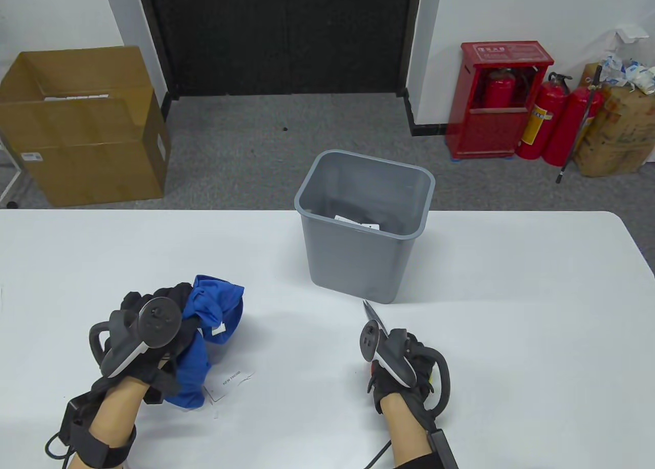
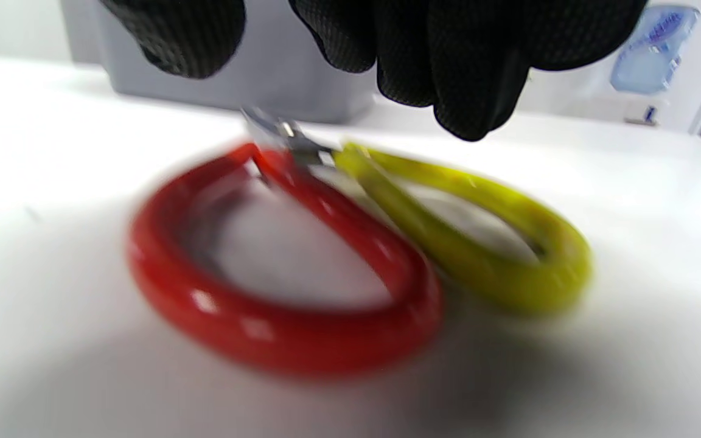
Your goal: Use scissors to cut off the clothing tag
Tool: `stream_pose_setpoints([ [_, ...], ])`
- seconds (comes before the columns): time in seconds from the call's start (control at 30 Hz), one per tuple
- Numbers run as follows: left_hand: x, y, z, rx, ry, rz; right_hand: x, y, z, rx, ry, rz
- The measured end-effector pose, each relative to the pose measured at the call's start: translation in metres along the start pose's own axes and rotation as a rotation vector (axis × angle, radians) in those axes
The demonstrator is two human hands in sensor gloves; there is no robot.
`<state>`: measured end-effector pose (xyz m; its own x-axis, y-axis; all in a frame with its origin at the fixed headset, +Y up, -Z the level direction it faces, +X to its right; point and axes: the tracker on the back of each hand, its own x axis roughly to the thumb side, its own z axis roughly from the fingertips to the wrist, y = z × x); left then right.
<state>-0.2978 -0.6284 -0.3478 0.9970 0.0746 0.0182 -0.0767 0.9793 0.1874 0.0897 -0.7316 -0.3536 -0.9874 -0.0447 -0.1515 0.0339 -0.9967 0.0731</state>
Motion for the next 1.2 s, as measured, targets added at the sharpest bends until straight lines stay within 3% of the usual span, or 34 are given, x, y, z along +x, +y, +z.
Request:
stream_pose_setpoints([
  [0.23, -0.002, -0.007, -0.007, -0.044, 0.037, -0.044, 0.022, -0.025, 0.023, -0.032, -0.195, -0.177],
  [0.5, -0.016, -0.029, -0.039, -0.146, 0.102, -0.197, 0.048, -0.030, 0.039, -0.044, -0.311, -0.138],
  [0.73, -0.044, -0.061, -0.065, -0.274, 0.201, -0.199, 0.053, -0.029, 0.042, -0.031, -0.336, -0.135],
  [0.97, -0.070, -0.085, -0.077, -0.329, 0.300, -0.215, 0.049, -0.023, 0.036, -0.003, -0.329, -0.154],
  [1.2, -0.076, -0.116, -0.081, -0.357, 0.347, -0.302, 0.049, -0.022, 0.033, 0.011, -0.337, -0.163],
])
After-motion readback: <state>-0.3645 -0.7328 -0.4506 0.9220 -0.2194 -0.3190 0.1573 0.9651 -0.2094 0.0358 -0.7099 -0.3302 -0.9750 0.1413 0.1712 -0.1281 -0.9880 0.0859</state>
